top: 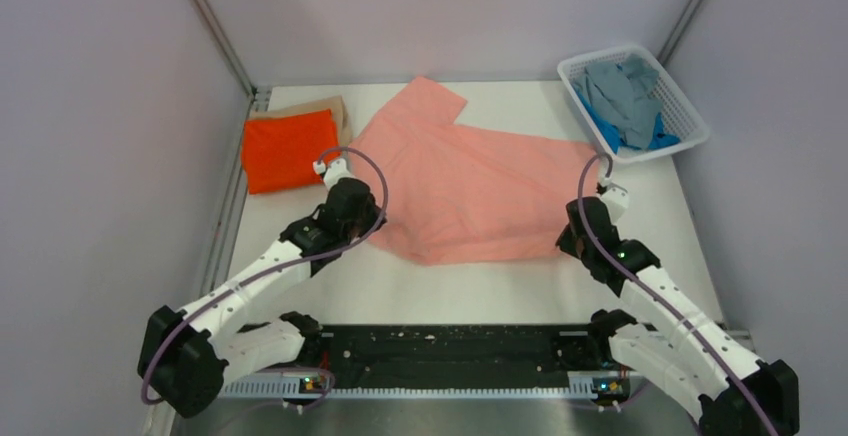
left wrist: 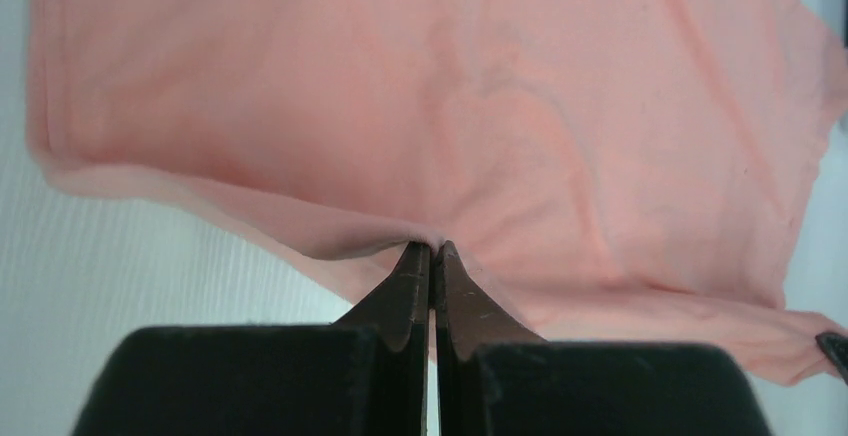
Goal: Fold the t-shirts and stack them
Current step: Fold the flattened tshirt in 1/3 of the way, then grab the side of the flattened tshirt furthest away from the robot with both arms
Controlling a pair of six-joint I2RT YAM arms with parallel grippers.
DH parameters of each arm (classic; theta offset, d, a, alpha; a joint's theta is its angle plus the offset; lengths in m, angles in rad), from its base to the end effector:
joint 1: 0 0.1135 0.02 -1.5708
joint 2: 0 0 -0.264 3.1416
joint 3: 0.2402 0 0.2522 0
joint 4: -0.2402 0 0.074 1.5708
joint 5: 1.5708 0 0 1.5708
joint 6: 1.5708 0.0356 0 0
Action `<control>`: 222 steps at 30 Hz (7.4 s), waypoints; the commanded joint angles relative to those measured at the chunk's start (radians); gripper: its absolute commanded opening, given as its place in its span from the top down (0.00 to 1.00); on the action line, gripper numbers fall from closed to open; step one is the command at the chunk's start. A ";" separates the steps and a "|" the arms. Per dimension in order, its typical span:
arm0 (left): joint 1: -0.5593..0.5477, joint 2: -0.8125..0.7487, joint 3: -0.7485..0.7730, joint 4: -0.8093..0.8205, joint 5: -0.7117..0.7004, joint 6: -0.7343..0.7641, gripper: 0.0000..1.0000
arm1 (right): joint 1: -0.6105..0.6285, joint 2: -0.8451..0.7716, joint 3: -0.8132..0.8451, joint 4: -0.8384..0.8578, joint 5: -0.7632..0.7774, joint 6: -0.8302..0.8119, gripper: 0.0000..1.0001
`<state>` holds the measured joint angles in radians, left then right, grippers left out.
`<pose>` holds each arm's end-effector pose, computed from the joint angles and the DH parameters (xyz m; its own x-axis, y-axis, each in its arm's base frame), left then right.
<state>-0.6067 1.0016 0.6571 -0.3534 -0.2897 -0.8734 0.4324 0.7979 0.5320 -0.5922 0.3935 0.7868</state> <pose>0.1795 -0.1122 0.2401 -0.6200 -0.4638 -0.6328 -0.1692 0.8666 -0.4694 0.1489 0.0537 0.2151 -0.5979 0.4443 -0.6671 0.3739 0.8908 0.2582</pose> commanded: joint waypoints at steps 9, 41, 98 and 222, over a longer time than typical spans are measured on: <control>0.157 0.260 0.238 0.276 0.029 0.134 1.00 | -0.037 0.021 0.026 0.177 0.093 -0.073 1.00; 0.301 0.905 0.818 0.205 0.012 0.282 0.88 | -0.328 0.441 0.176 0.381 -0.062 -0.149 0.72; 0.317 0.638 0.261 0.133 0.218 0.184 0.15 | -0.312 0.464 -0.019 0.596 -0.355 -0.207 0.01; 0.212 1.438 1.381 -0.215 0.325 0.402 0.04 | 0.055 -0.110 -0.051 0.232 0.205 -0.282 0.01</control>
<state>-0.2962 2.4828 2.1357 -0.4252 0.0826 -0.4976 0.4942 0.7074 0.4820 -0.3836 0.5762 0.5156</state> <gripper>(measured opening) 0.970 0.988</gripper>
